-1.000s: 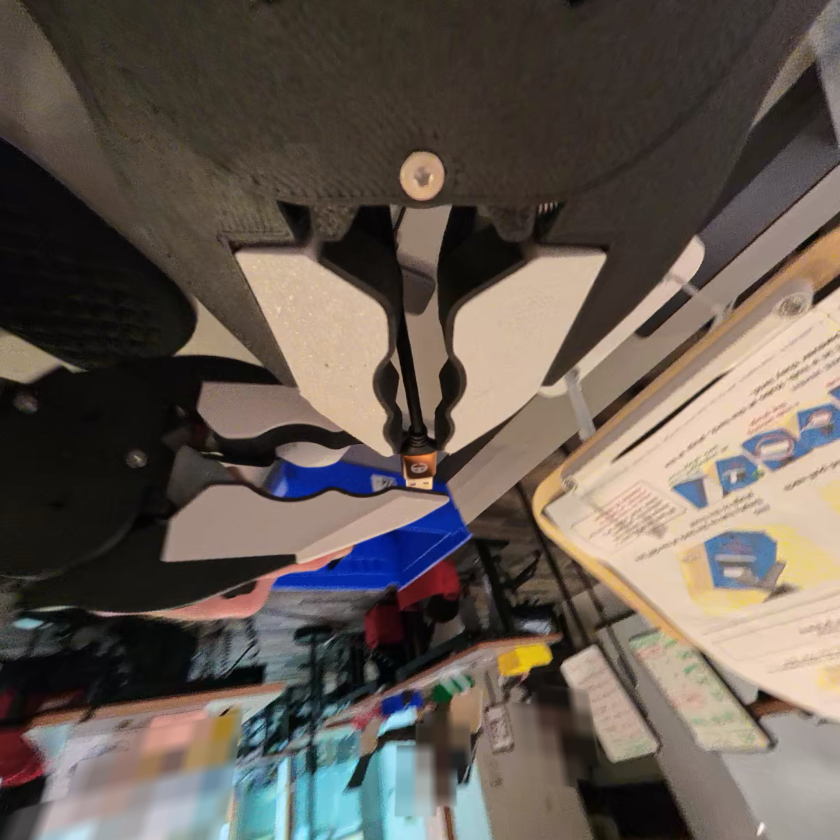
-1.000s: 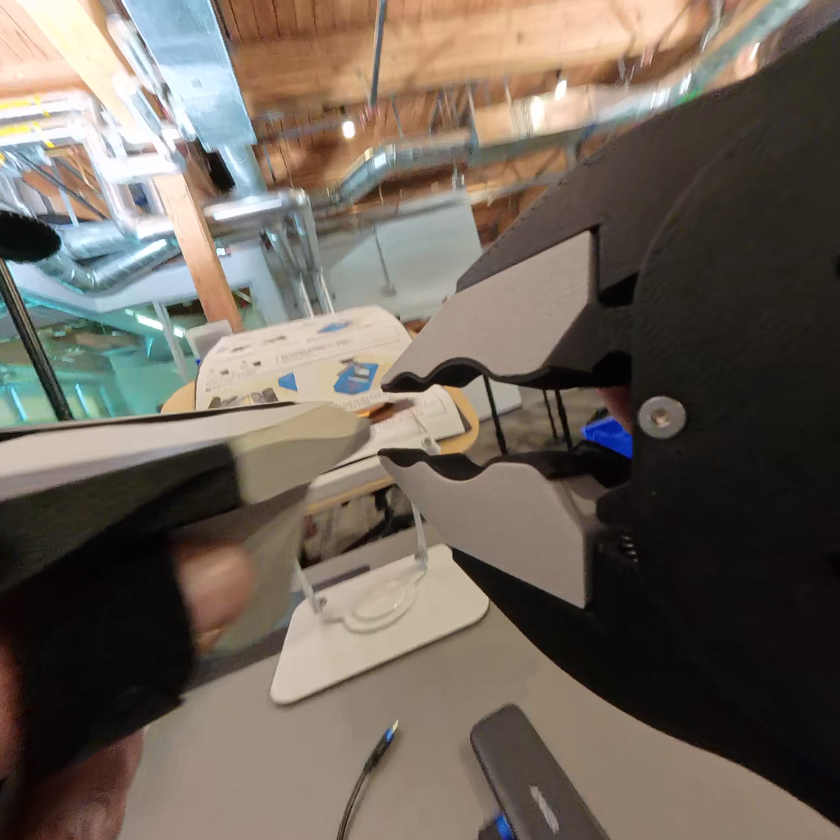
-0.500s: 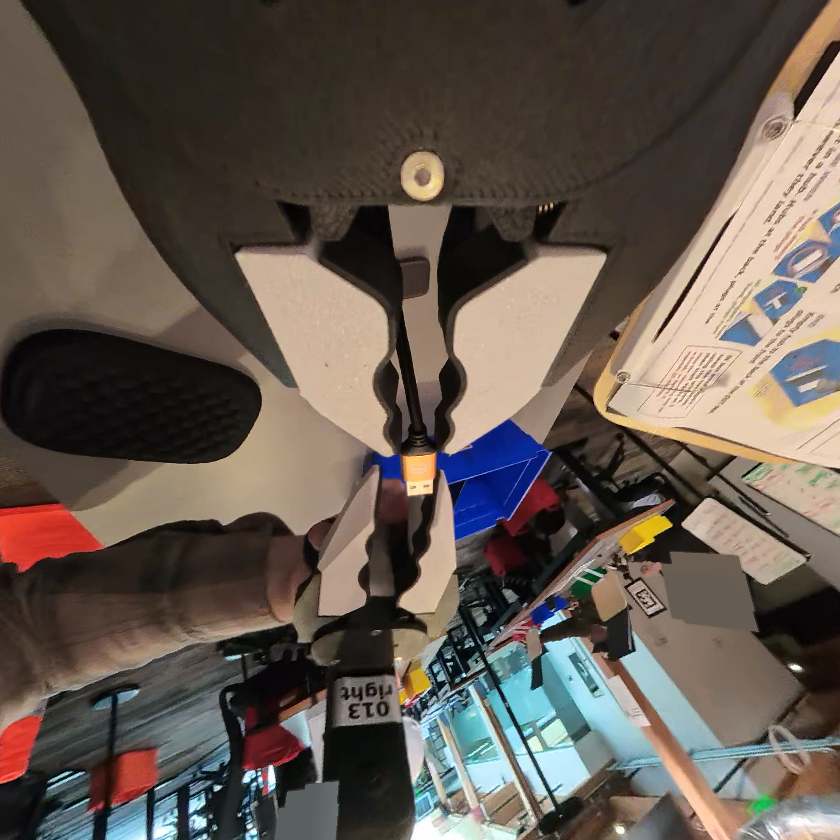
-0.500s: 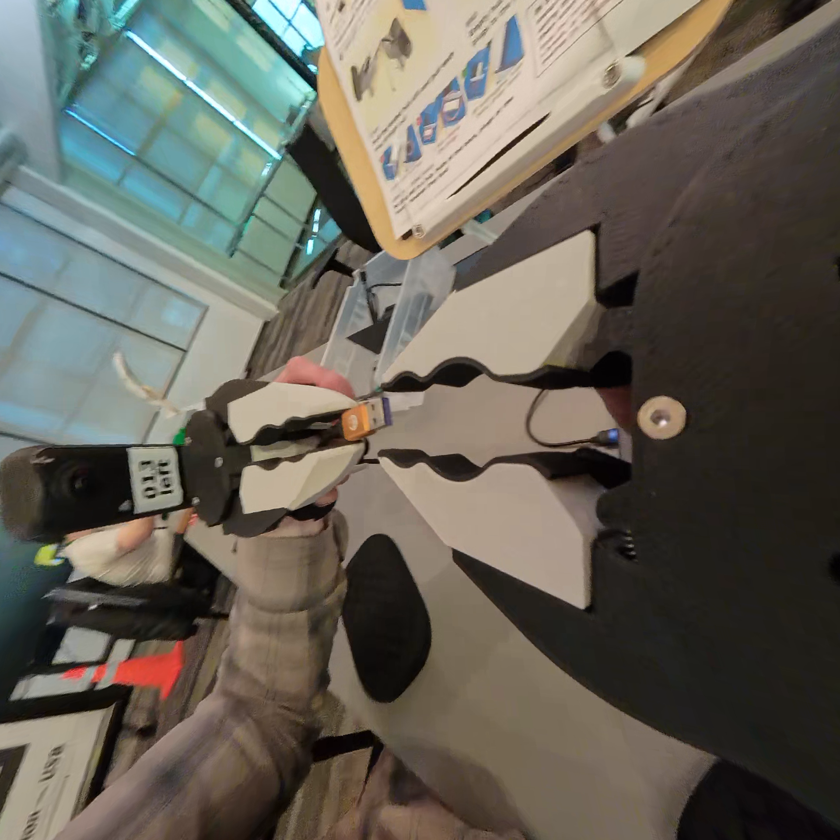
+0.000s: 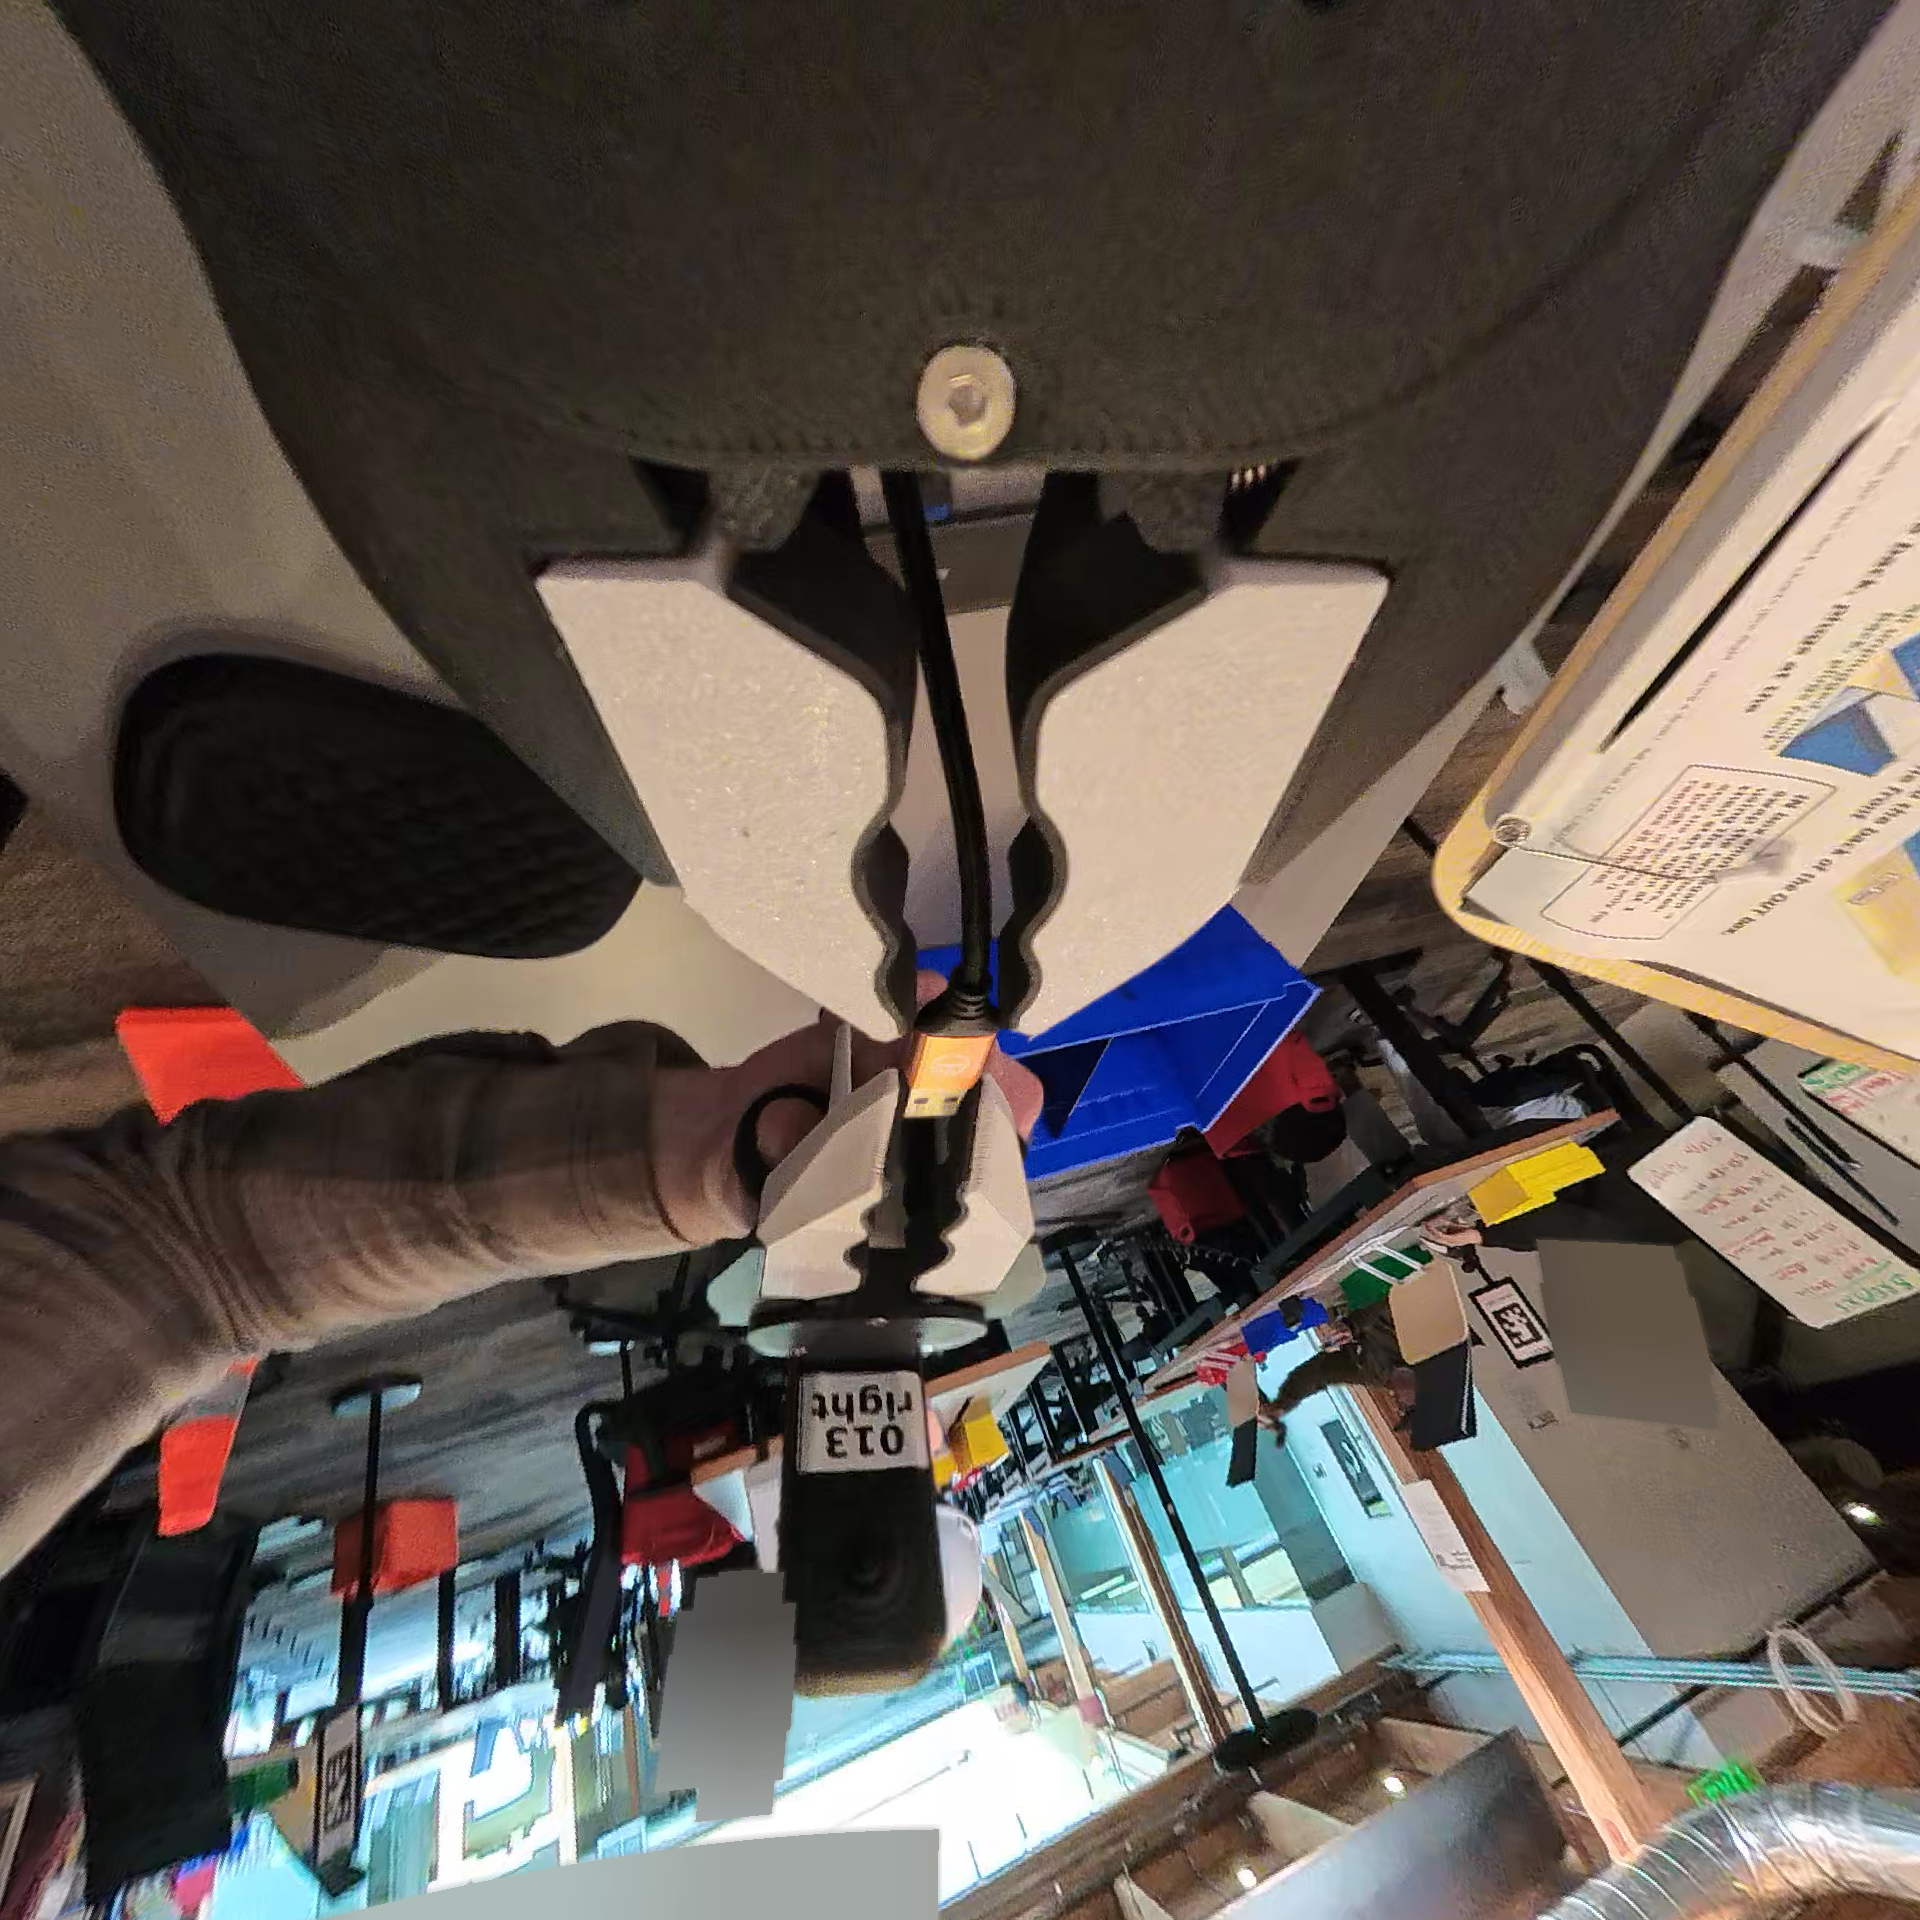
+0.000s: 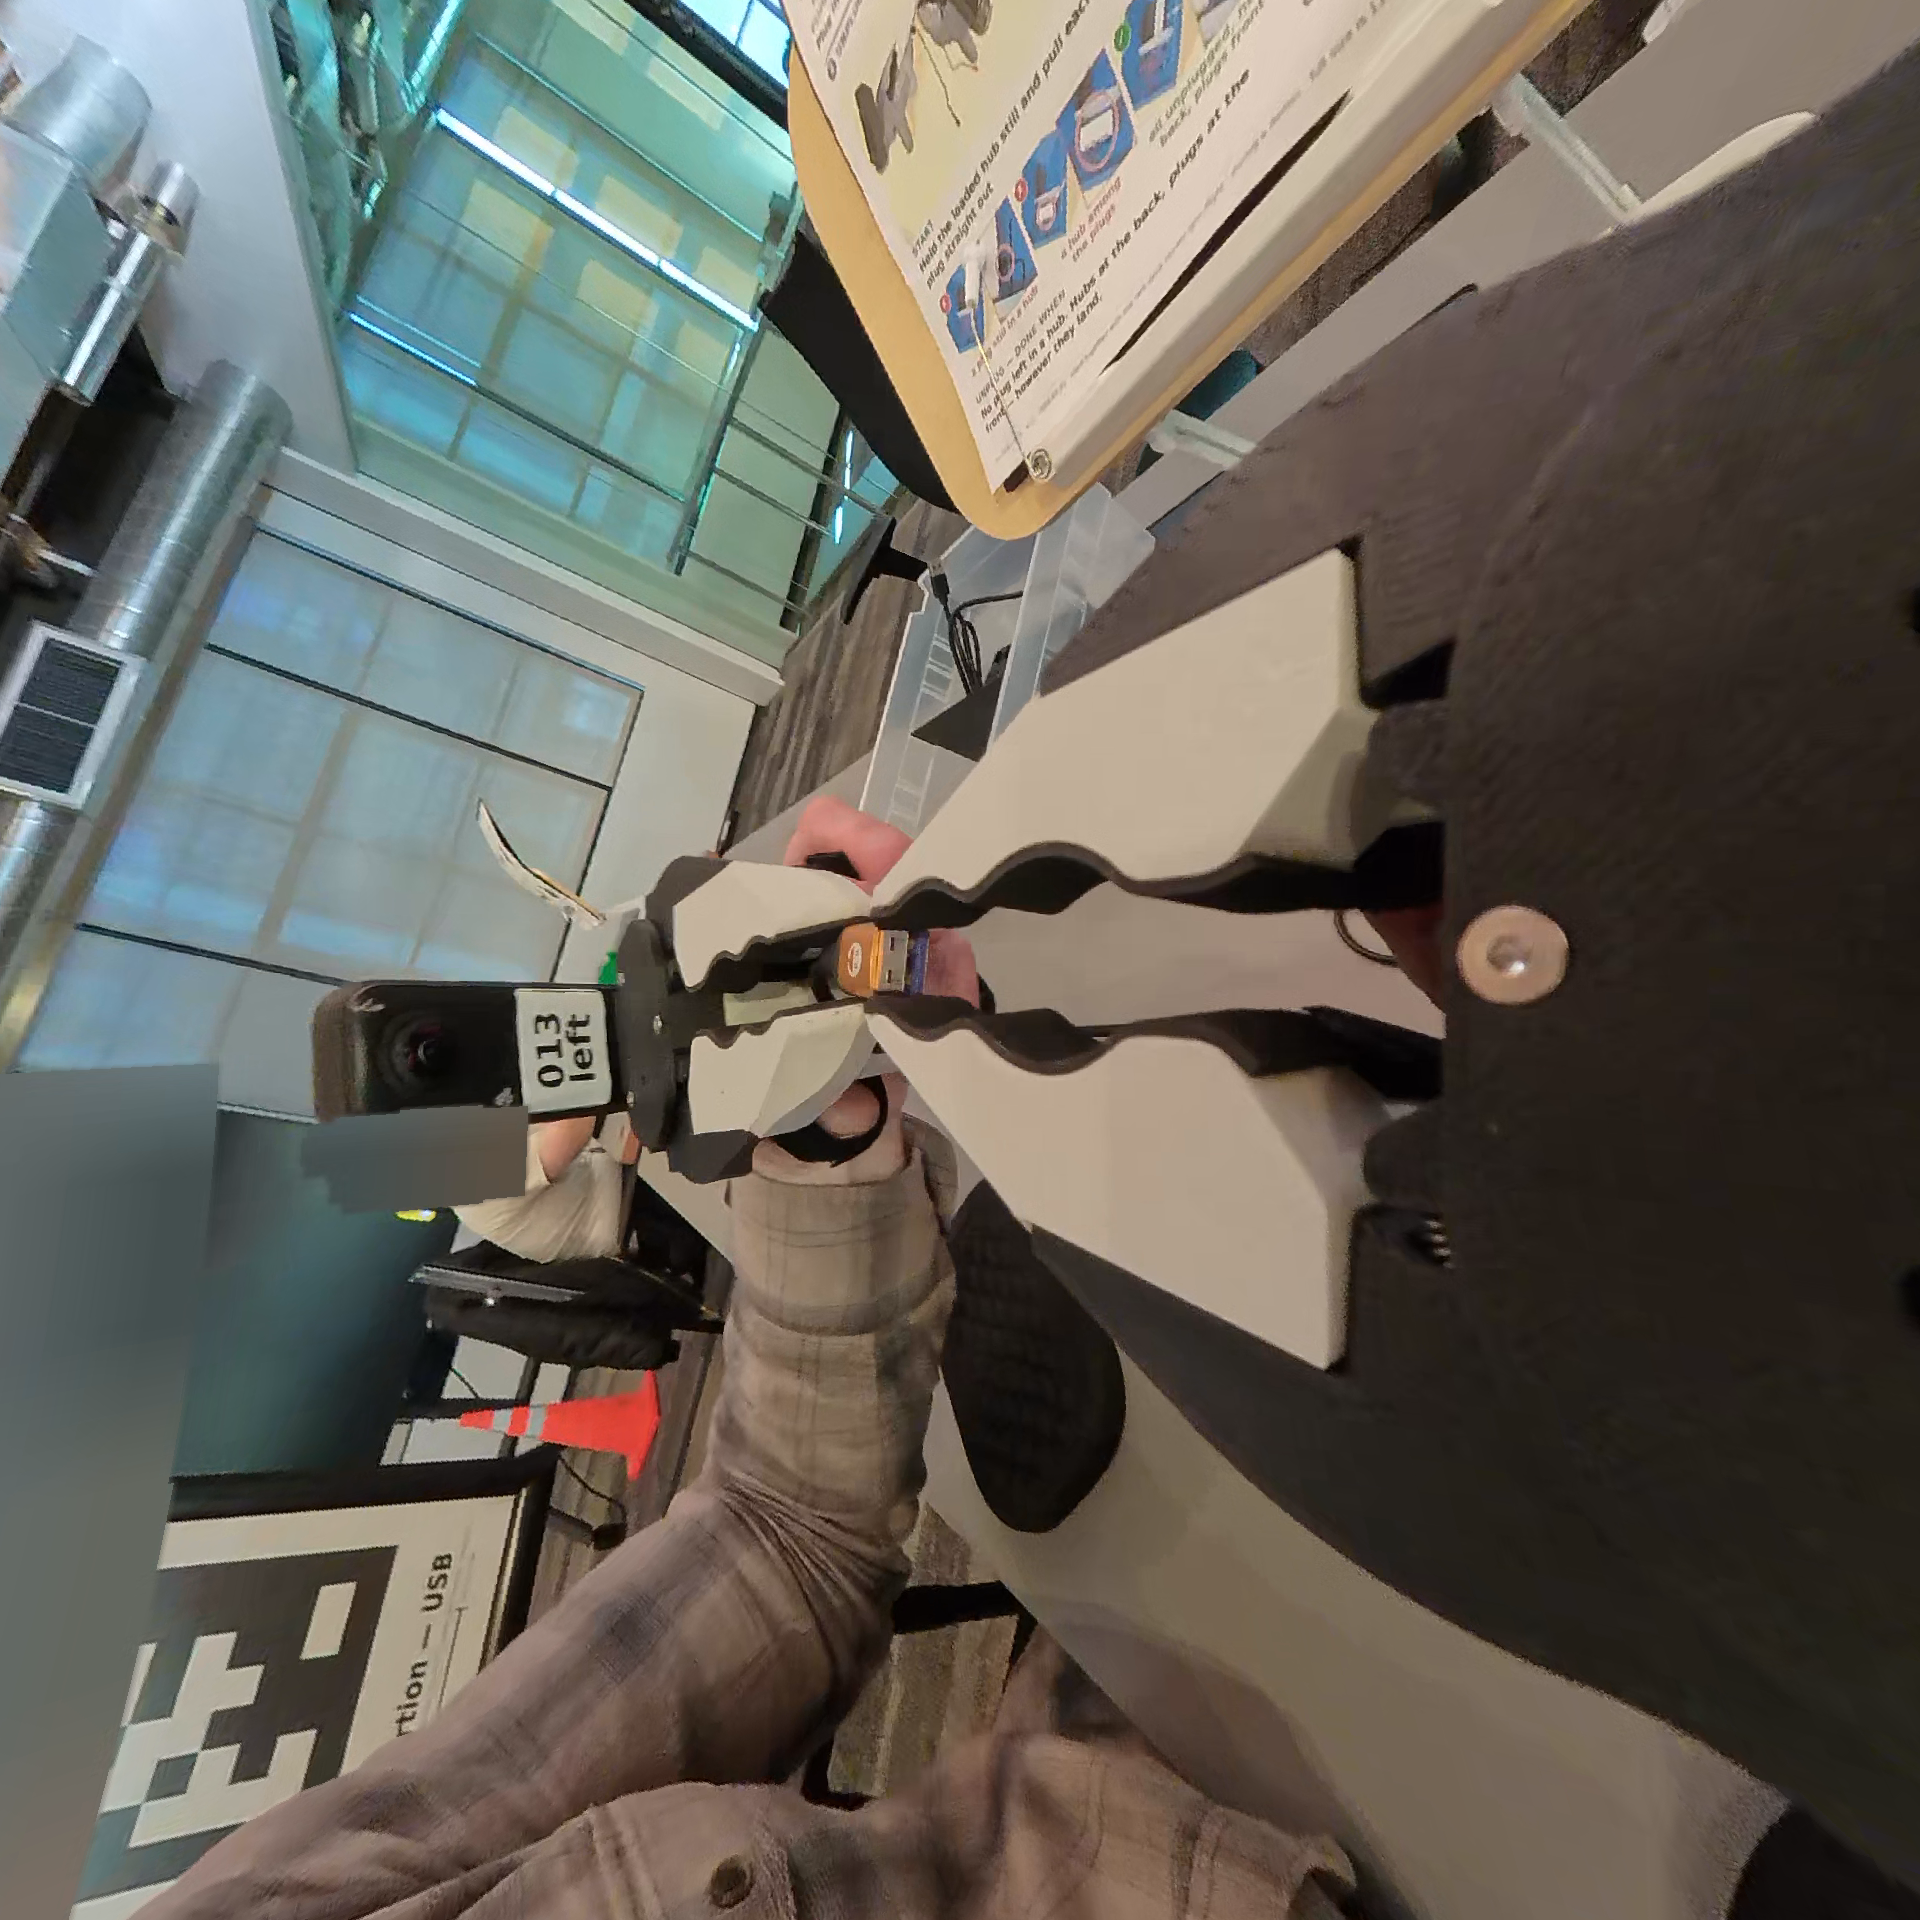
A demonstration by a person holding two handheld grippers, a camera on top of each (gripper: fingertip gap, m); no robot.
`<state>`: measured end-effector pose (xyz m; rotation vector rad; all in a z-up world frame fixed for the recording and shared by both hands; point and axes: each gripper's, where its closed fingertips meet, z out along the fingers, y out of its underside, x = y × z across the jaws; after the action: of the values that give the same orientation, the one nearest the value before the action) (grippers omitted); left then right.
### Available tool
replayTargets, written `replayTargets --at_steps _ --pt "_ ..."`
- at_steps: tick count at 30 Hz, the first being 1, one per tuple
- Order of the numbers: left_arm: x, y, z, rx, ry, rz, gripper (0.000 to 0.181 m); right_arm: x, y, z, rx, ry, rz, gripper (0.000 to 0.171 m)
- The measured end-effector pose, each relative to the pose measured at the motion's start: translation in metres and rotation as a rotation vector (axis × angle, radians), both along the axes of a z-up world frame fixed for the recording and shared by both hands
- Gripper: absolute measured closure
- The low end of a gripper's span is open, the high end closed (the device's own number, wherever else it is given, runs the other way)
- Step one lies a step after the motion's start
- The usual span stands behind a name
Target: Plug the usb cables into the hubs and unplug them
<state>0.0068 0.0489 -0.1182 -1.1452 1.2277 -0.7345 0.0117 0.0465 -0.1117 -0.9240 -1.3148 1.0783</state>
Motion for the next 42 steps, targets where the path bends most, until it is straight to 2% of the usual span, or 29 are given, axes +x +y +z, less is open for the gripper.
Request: replayTargets --at_steps 6,11,24,26,27,29,31,33,35,38,42 --pt "0.009 -0.003 0.0 -0.15 -0.121 -0.073 0.16 0.002 -0.004 0.0 -0.008 0.05 0.021 0.16" --pt "0.015 -0.006 0.006 -0.246 -0.213 -0.127 0.165 0.005 -0.005 0.003 0.001 0.066 0.036 0.161" --pt "0.021 -0.004 0.008 -0.211 -0.237 -0.072 0.165 0.012 -0.003 0.004 -0.048 0.096 0.049 0.16" --pt "0.019 -0.001 0.008 -0.2 -0.223 -0.047 0.166 0.012 0.002 0.002 -0.044 0.066 0.019 0.152" --pt "0.016 0.0 0.009 -0.196 -0.224 -0.049 0.166 0.014 0.005 0.001 -0.043 0.042 0.006 0.14" --pt "0.004 0.008 0.015 -0.182 -0.239 -0.009 0.166 0.019 0.011 -0.013 -0.03 -0.08 -0.024 0.12" --pt "-0.007 0.017 0.013 -0.164 -0.204 0.026 0.166 0.024 0.021 -0.043 0.049 -0.285 -0.079 0.122" --pt "-0.016 0.029 0.011 -0.148 -0.172 0.068 0.166 0.031 0.03 -0.075 0.083 -0.481 -0.101 0.115" --pt "-0.02 0.04 0.007 -0.137 -0.131 0.086 0.166 0.035 0.036 -0.109 0.036 -0.675 -0.098 0.081" --pt "-0.023 0.058 0.007 -0.135 -0.113 0.094 0.166 0.042 0.048 -0.163 0.02 -0.947 -0.104 0.062" --pt "-0.023 0.081 0.007 -0.106 -0.087 0.108 0.166 0.04 0.062 -0.21 0.052 -1.151 -0.089 0.06"
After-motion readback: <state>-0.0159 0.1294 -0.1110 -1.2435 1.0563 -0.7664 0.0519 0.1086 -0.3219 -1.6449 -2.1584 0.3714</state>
